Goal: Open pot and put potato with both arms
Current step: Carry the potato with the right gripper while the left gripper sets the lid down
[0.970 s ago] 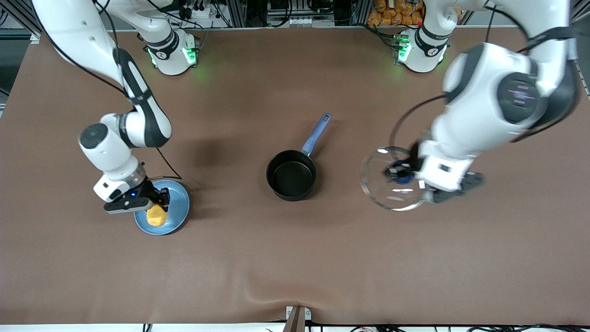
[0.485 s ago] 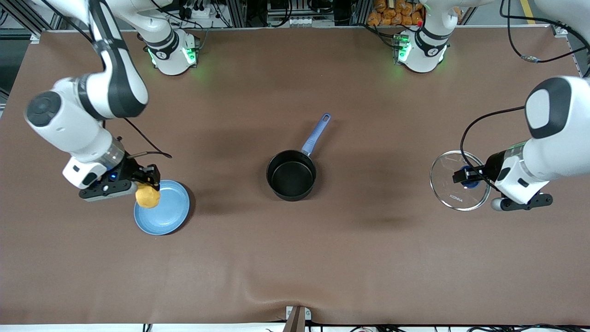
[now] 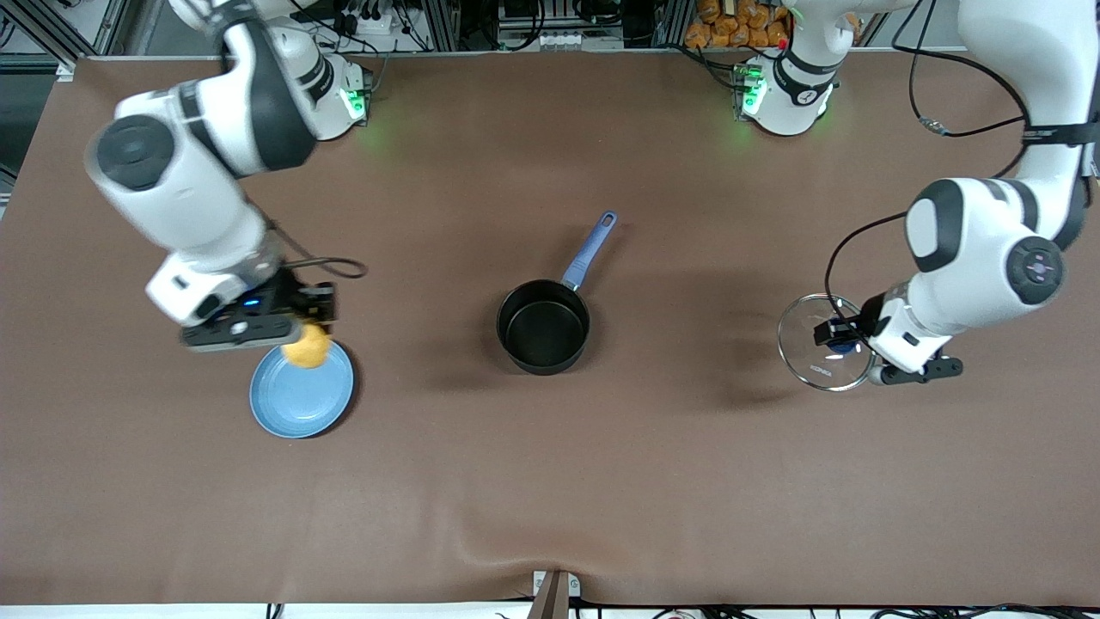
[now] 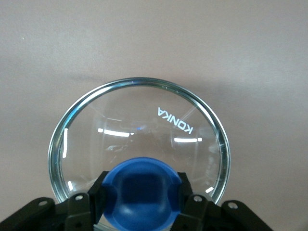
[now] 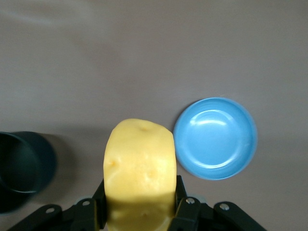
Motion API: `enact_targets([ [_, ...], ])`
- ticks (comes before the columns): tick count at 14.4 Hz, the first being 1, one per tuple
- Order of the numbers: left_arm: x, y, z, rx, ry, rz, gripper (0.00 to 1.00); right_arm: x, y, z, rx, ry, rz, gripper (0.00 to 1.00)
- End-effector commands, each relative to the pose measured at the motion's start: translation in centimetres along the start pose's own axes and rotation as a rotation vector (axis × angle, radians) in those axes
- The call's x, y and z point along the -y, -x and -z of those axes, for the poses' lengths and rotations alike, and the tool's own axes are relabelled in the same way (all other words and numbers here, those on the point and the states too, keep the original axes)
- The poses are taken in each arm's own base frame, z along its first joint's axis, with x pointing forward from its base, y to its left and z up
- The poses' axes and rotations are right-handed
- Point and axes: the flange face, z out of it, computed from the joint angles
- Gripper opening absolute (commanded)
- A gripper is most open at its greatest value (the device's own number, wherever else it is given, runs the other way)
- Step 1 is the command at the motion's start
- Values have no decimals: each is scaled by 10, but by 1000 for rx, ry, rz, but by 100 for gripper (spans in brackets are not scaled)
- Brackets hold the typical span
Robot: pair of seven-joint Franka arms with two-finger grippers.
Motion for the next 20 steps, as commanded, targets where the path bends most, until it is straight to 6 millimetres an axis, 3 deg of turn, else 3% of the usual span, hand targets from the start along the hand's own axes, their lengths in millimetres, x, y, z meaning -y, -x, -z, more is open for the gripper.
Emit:
enact_targets([
  [1, 10, 25, -26, -51, 2, -25, 0, 72, -6, -14, 13, 32, -89, 0],
  [5, 16, 29, -75, -53, -4, -16, 0, 177, 20, -61, 35, 46, -133, 0],
  [9, 25, 26, -104, -40, -20, -19, 1, 250, 48, -110, 42, 55, -108, 0],
  [10, 24, 26, -108, -35, -20, -20, 17, 261, 54, -125, 38, 53, -103, 0],
  [12, 25, 24, -106, -37, -19, 1, 100, 277, 62, -152, 30, 46, -101, 0],
  [13, 25, 23, -101, -42, -19, 4, 100, 280, 63, -161, 23, 40, -107, 0],
  [14, 24, 22, -94, -52, -18, 2, 100, 284, 66, -170, 23, 39, -105, 0],
  [16, 29, 16, -53, -96, -12, 9, 100, 288, 70, -182, 27, 46, -98, 0],
  [18, 20, 7, 5, -88, -7, 0, 100, 291, 73, -196, 26, 47, -90, 0],
  [20, 21, -7, 79, -43, 0, 12, 100, 295, 74, -209, 10, 40, -81, 0],
])
